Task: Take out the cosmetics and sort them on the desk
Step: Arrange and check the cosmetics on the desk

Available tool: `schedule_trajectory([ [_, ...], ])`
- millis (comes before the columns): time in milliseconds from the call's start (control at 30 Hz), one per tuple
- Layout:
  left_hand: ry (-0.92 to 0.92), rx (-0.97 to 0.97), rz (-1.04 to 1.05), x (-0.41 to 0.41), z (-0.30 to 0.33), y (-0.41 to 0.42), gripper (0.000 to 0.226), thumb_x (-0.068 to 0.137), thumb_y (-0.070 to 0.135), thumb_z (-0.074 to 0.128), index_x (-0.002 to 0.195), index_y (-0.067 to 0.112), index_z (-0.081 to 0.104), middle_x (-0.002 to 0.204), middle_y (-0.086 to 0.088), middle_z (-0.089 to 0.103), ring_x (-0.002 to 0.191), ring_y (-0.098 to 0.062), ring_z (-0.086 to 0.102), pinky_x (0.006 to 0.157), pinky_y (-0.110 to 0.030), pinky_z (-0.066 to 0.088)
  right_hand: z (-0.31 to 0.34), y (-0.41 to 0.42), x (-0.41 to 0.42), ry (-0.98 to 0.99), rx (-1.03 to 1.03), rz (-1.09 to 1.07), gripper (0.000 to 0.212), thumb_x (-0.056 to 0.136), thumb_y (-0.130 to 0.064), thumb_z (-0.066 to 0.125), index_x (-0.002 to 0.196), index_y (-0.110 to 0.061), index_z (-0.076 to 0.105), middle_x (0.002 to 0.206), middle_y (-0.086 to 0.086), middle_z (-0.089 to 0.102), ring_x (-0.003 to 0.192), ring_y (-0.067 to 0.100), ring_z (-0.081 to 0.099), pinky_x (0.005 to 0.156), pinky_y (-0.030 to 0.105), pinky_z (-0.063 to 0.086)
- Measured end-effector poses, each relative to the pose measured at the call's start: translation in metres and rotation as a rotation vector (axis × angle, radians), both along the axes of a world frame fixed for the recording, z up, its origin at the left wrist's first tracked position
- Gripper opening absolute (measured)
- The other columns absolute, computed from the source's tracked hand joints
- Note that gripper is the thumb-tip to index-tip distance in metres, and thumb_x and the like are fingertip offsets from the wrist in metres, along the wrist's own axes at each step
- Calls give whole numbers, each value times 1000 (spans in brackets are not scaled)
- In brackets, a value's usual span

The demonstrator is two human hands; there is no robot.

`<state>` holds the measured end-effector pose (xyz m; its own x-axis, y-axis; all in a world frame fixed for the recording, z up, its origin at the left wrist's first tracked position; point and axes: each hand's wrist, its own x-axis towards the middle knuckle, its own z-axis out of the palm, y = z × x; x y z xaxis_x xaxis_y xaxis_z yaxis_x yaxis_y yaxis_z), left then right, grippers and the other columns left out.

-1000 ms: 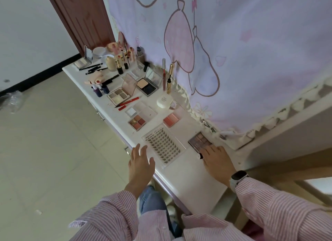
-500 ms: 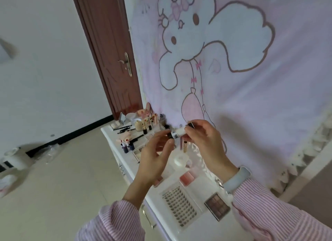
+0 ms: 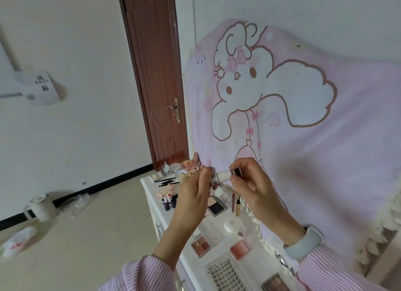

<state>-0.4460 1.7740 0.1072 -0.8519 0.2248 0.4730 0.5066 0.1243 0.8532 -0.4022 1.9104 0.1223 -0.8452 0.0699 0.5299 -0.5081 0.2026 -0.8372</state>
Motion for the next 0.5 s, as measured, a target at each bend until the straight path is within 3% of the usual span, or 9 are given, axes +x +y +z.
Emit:
schedule_trajectory([
  [67, 11, -2, -12, 2, 0, -4, 64, 89, 60, 33, 70, 1, 49, 55, 1, 43, 51, -13, 38, 56, -31, 36, 0, 1, 0, -22, -28, 6, 7, 84, -17, 53, 90, -20, 52, 58, -12, 48, 53, 8, 41, 53, 16, 38],
  [133, 106, 14, -39, 3, 0, -10, 28, 86, 50, 54, 89, 23, 58, 69, 10, 55, 60, -9, 52, 59, -27, 47, -2, 0, -2, -45, -58, 13, 10, 89, -8, 53, 89, -18, 52, 54, -11, 50, 50, 6, 40, 50, 16, 37],
  [167, 167, -3, -48, 3, 0, -12, 21, 83, 40, 63, 101, 31, 55, 81, 13, 58, 69, -6, 57, 63, -24, 51, -2, 0, -2, -57, -63, 17, 11, 90, -6, 52, 90, -17, 52, 53, -12, 51, 48, 5, 41, 50, 15, 36],
  [200, 244, -30, -36, 2, 0, -13, 28, 83, 27, 66, 107, 33, 52, 90, 12, 58, 78, -7, 60, 66, -20, 52, -2, 0, -1, -63, -67, 23, 9, 90, -7, 53, 90, -16, 52, 51, -11, 51, 47, 3, 41, 49, 14, 36],
  [267, 336, -79, 22, 1, -3, -14, 20, 88, 14, 59, 99, 31, 55, 90, 11, 59, 79, -5, 61, 67, -13, 50, -3, 0, 0, -72, -79, 41, 5, 85, -16, 55, 89, -14, 51, 49, -9, 49, 45, 5, 39, 47, 14, 35],
  [367, 239, -82, 71, 5, -1, -13, 8, 90, 37, 46, 86, 36, 52, 72, 11, 60, 66, -3, 60, 59, -14, 46, -5, 1, 0, -74, -90, 47, 7, 82, -19, 53, 88, -15, 53, 49, -7, 45, 46, 8, 36, 44, 15, 33],
  [433, 243, -117, 5, 6, -5, -12, 20, 83, 47, 52, 100, 37, 50, 90, 12, 59, 76, -6, 59, 63, -16, 48, -7, 3, 0, -93, -99, 34, 5, 89, -11, 55, 87, -15, 53, 48, -8, 46, 45, 8, 36, 44, 15, 33],
  [500, 328, -181, 2, 4, -10, -10, 23, 84, 36, 58, 105, 32, 50, 96, 12, 58, 81, -6, 58, 68, -15, 49, -9, 6, -1, -115, -98, 24, 9, 91, -6, 50, 87, -14, 53, 47, -9, 47, 44, 7, 37, 44, 14, 33],
])
